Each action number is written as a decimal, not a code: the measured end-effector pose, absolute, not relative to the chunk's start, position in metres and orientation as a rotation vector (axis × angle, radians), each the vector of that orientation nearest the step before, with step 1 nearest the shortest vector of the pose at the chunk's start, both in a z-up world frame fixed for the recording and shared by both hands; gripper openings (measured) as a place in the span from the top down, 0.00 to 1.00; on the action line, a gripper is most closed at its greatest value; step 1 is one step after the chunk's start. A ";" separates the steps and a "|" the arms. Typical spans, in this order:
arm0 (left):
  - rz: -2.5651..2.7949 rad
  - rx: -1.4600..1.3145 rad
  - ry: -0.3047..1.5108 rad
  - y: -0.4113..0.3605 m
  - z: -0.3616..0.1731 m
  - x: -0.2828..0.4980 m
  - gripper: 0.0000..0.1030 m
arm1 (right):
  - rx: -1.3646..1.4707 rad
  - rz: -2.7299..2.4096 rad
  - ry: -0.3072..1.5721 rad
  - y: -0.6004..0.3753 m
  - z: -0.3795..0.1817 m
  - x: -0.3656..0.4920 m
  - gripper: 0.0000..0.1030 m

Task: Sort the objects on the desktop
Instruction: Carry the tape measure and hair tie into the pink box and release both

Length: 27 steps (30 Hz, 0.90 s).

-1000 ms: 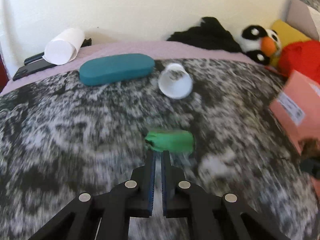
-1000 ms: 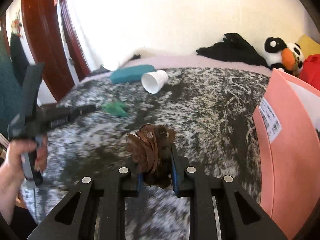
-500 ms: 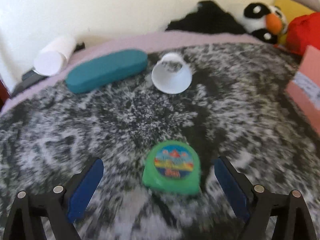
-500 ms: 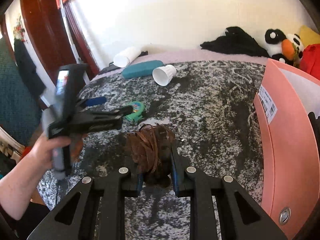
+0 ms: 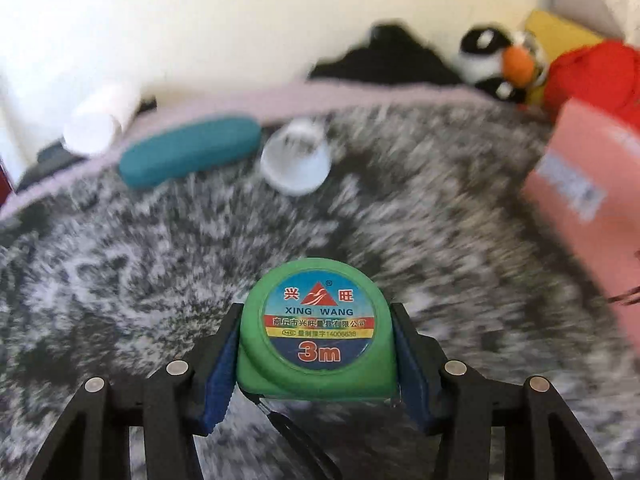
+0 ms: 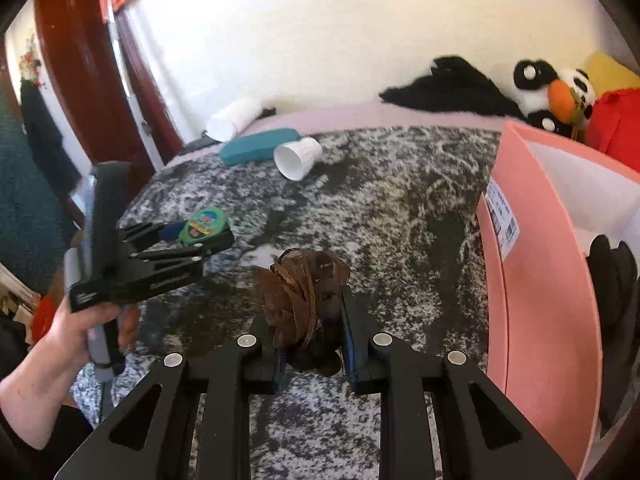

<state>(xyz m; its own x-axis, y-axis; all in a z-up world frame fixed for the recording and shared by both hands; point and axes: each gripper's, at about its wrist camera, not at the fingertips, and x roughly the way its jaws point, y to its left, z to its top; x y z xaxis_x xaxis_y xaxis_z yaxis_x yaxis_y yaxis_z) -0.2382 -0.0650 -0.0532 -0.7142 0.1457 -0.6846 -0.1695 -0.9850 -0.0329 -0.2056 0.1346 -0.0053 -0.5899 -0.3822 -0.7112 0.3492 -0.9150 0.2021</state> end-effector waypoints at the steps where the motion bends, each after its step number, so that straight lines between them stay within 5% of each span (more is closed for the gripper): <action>1: 2.768 -1.063 0.053 -0.061 -0.041 -0.227 0.44 | 1.109 -2.485 -0.057 0.135 -0.001 -0.201 0.78; 12: 2.839 -0.811 0.114 0.002 0.059 -0.149 0.43 | 0.885 -2.583 -0.007 0.146 0.066 -0.135 0.78; 27: 2.737 -0.546 0.206 0.163 0.131 -0.120 0.43 | 0.618 -2.970 -0.239 0.295 0.145 -0.075 0.77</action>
<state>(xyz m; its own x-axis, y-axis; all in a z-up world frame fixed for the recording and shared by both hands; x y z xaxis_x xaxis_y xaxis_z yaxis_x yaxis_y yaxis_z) -0.1199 0.1629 0.1307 -0.8678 0.3006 -0.3956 -0.3566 -0.9313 0.0745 -0.0749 0.2950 0.1454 -0.9128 -0.1279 -0.3878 0.0642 -0.9829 0.1729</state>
